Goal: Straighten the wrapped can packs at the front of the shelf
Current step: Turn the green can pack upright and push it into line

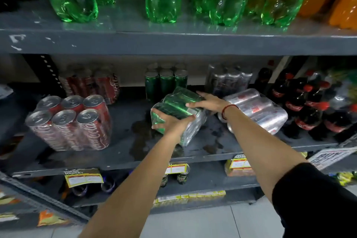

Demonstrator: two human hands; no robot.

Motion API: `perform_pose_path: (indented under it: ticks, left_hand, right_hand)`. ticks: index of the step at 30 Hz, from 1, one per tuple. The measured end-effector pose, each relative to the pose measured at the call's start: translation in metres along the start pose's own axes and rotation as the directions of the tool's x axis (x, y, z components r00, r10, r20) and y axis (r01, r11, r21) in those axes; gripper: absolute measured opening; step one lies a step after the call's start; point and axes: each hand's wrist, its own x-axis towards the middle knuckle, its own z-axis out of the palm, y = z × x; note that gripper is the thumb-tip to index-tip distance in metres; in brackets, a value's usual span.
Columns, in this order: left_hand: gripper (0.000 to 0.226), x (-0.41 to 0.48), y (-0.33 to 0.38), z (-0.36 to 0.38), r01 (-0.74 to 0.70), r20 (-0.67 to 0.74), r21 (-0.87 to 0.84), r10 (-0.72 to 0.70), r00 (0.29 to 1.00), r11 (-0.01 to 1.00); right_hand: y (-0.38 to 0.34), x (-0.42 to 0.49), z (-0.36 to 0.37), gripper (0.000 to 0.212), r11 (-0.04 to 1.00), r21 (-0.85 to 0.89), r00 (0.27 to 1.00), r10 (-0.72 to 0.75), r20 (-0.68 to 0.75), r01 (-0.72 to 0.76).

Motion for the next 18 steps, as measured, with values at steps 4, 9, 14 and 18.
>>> perform_pose_path:
  ticks: [4, 9, 14, 18]
  left_hand:
    - [0.143, 0.011, -0.006, 0.006, -0.024, -0.024, 0.012, 0.024, 0.999, 1.0]
    - [0.139, 0.02, -0.013, 0.0, -0.174, -0.009, 0.081, 0.175, 0.985, 0.981]
    - [0.14, 0.027, -0.021, -0.018, -0.49, 0.154, 0.279, 0.465, 0.872, 0.826]
    - [0.141, 0.036, -0.024, -0.042, -0.656, 0.252, 0.448, 0.619, 0.744, 0.607]
  right_hand:
    - [0.008, 0.009, 0.001, 0.122, 0.996, 0.091, 1.0, 0.003, -0.012, -0.002]
    - [0.025, 0.004, 0.009, 0.103, 0.974, 0.214, 0.99, -0.045, -0.136, 0.074]
    - [0.046, -0.02, 0.041, 0.107, 0.899, 0.379, 0.913, -0.05, -0.405, 0.218]
    - [0.055, -0.032, 0.071, 0.099, 0.904, 0.325, 0.83, -0.055, -0.555, 0.277]
